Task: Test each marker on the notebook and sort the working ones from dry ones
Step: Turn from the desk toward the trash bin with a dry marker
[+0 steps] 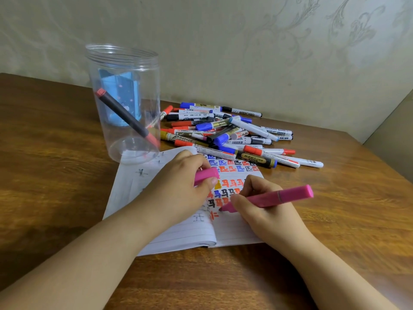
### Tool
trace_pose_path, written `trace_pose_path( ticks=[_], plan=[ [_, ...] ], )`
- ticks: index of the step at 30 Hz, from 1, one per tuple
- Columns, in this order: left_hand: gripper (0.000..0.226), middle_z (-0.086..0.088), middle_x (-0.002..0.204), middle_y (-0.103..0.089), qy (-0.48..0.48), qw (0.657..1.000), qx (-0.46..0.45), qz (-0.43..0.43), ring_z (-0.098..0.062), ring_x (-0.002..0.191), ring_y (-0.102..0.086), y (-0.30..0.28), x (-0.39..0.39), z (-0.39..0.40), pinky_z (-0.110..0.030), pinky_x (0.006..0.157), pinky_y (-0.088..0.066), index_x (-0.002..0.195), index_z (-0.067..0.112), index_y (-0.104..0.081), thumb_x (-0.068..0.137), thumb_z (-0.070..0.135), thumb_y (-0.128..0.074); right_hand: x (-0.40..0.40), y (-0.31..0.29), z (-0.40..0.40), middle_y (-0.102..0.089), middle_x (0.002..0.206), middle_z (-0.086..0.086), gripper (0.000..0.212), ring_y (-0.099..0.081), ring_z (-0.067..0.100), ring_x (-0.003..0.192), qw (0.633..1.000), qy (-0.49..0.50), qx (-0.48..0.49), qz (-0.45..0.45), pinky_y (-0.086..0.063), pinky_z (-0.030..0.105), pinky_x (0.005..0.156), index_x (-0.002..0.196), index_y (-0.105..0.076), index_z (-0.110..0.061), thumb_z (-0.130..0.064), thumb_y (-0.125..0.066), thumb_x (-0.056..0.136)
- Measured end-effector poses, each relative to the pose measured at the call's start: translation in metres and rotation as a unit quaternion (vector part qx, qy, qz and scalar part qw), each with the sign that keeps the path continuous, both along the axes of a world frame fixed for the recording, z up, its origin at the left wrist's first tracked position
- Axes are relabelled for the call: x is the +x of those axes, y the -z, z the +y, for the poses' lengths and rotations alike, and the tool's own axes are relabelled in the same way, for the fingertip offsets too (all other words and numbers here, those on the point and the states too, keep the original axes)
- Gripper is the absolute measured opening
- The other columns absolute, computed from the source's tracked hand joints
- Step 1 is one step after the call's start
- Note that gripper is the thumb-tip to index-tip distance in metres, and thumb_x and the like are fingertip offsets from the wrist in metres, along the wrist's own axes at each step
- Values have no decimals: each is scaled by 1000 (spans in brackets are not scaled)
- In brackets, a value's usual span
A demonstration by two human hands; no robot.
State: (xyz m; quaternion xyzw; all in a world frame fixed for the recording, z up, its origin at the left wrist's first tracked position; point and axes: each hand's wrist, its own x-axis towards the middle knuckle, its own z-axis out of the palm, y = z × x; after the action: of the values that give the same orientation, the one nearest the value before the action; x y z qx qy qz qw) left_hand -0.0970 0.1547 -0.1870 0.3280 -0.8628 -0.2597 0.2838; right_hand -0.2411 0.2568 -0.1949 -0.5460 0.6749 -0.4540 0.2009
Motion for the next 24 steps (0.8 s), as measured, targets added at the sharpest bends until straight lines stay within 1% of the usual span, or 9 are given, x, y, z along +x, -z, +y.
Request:
trace_pose_path(
  ticks=[3,6,10,13,15,18,24],
  plan=[
    [18,10,100,-45,2,1000,7,-5,-4,85,-49,0,0,0,-8,65,-36,102,26,-54,88,36,-55,0,-1,2,-43,48,-9,31,-33,3,47,1000,-12,10,-4,-27,14,45,61,-44,-11,-13,-66,82],
    [19,10,101,-45,2,1000,11,-7,-5,86,-49,-1,0,0,-8,64,-35,103,26,-54,88,36,-55,0,-1,2,-41,50,-6,30,-32,5,48,1000,-3,3,-16,-27,17,46,61,-45,-13,-15,-67,81],
    [18,10,101,-45,0,1000,15,-10,-4,85,-48,-1,0,-1,-8,63,-34,103,26,-54,88,37,-55,0,-2,2,-38,49,-8,31,-31,5,48,1000,-12,11,1,-27,17,46,60,-42,-10,-10,-65,82],
    [18,11,99,-46,2,1000,18,-12,-3,84,-49,0,1,-1,-8,62,-34,102,27,-54,88,37,-55,-1,-3,3,-35,50,-9,34,-31,4,49,1000,-21,13,3,-27,17,48,58,-40,-12,-6,-64,81],
    [18,11,99,-46,2,1000,20,-14,-1,83,-49,0,1,-1,-7,61,-34,102,28,-53,88,38,-55,-2,-3,3,-38,49,-9,32,-34,3,49,1000,-16,10,1,-29,17,49,59,-41,-11,-9,-64,81],
    [18,11,100,-46,1,1000,19,-16,-1,83,-48,0,1,-2,-8,61,-34,103,28,-53,88,37,-55,-2,-1,3,-44,47,-10,29,-36,0,47,1000,-1,3,-7,-30,15,48,63,-44,-6,-10,-64,83],
    [19,9,103,-47,3,1000,18,-20,-3,85,-48,1,1,-3,-8,63,-34,104,27,-54,87,36,-56,-3,0,1,-42,52,-4,28,-36,5,50,1000,14,-9,17,-29,19,49,62,-43,-4,-8,-63,80]
  ],
)
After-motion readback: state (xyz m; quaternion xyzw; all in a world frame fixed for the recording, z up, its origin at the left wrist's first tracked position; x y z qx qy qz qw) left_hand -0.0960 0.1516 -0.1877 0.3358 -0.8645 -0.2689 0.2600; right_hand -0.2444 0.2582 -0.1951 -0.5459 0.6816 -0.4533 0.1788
